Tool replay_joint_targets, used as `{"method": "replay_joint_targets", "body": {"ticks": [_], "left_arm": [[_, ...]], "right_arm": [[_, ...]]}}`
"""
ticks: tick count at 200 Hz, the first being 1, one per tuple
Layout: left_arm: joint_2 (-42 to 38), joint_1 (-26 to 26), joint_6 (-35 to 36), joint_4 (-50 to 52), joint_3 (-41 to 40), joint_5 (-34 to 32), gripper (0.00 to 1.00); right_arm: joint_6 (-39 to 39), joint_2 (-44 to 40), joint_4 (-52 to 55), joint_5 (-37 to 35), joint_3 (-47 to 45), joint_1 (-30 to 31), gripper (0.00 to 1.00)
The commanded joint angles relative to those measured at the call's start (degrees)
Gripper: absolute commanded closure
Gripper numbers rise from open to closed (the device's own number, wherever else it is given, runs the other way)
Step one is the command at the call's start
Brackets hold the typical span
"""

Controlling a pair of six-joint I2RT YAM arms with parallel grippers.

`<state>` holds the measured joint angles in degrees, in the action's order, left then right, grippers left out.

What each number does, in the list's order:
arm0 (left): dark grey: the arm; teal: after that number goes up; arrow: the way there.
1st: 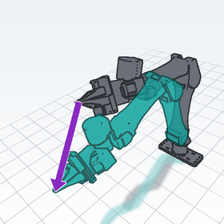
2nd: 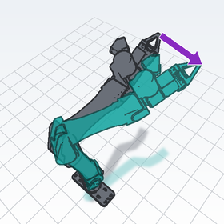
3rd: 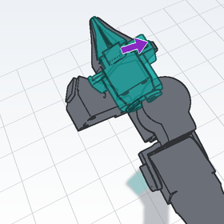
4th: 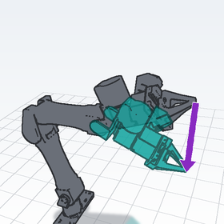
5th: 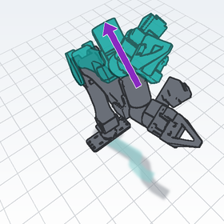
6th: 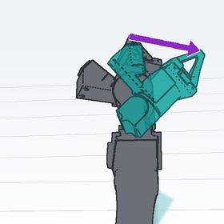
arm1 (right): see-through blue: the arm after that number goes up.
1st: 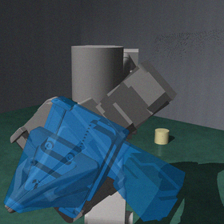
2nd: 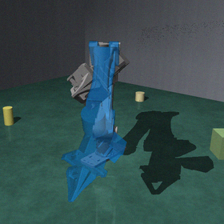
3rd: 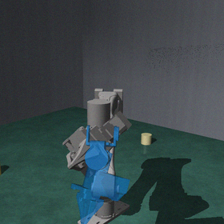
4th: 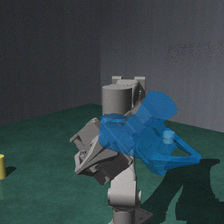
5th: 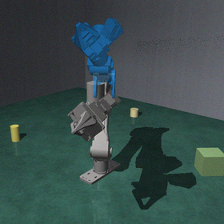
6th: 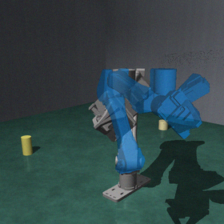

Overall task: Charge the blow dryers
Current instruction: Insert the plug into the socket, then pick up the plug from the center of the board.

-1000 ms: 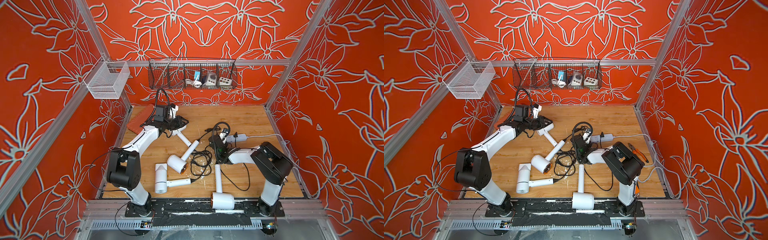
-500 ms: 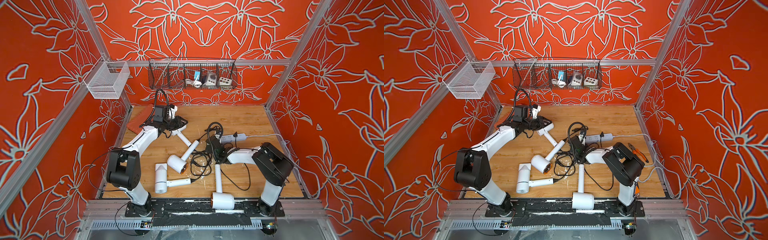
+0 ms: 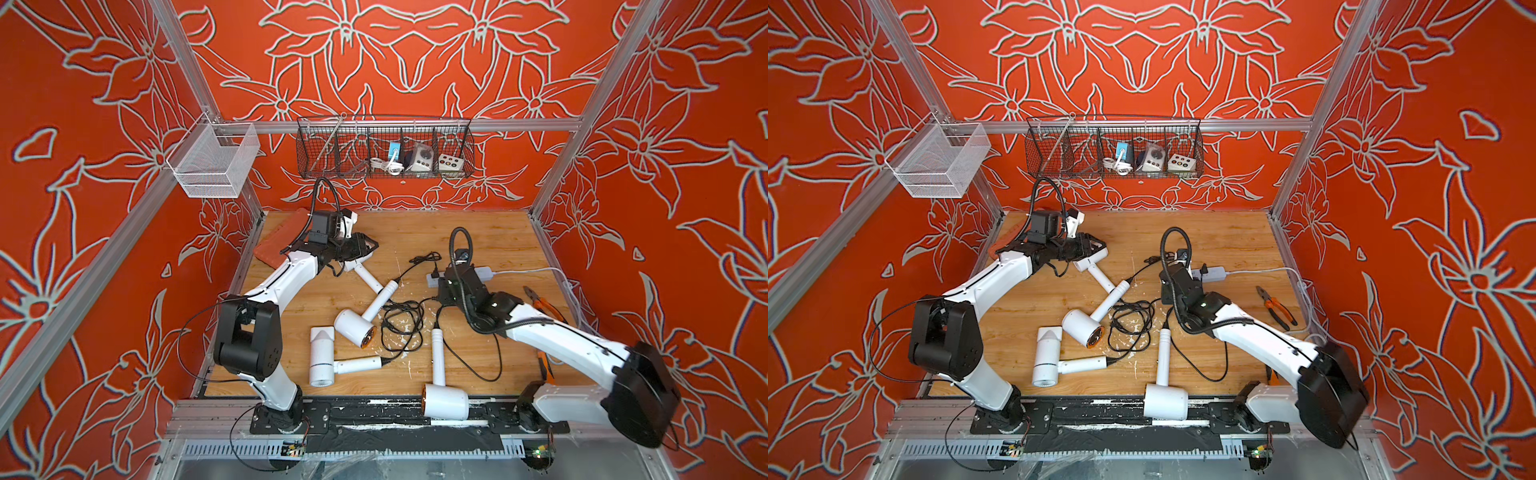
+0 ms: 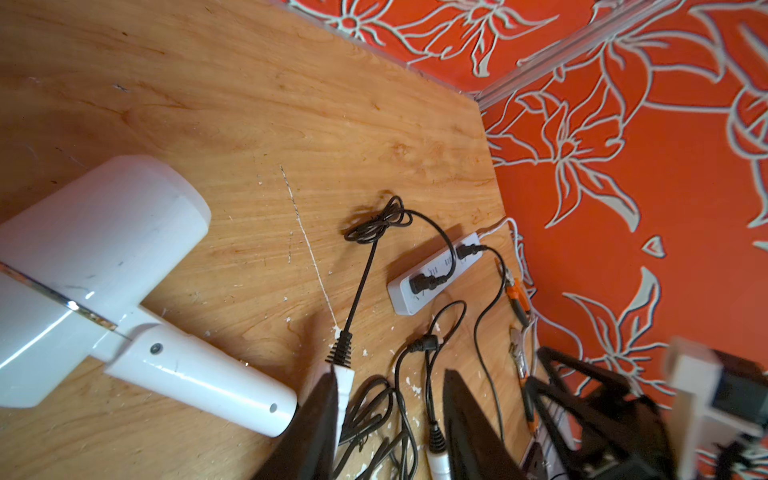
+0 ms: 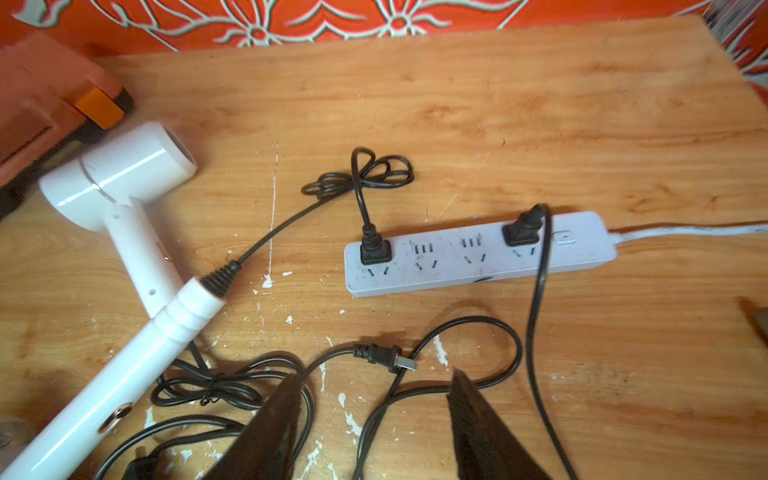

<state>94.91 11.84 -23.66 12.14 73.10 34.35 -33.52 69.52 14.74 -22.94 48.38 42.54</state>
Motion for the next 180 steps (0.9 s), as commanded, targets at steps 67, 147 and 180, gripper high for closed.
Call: {"method": "replay_joint_targets", "body": {"ticks": [67,147,180], "left_arm": [[18.3,26.2,20.2,22.2,16.7,-28.6,0.64],[25.8,30.9,16.9,25.7,20.4,-30.7,0.66],[27.3,32.8,15.3,27.0,21.7,-30.8,0.66]], "right_arm": [[7.5,-14.3,13.2,16.3,-3.2,-13.9,0.51],[7.9,-24.2,13.0,18.3,-11.4,-15.6,0.51],[8.7,-25.4,12.4,18.6,-12.9,-15.9,0.5]]}}
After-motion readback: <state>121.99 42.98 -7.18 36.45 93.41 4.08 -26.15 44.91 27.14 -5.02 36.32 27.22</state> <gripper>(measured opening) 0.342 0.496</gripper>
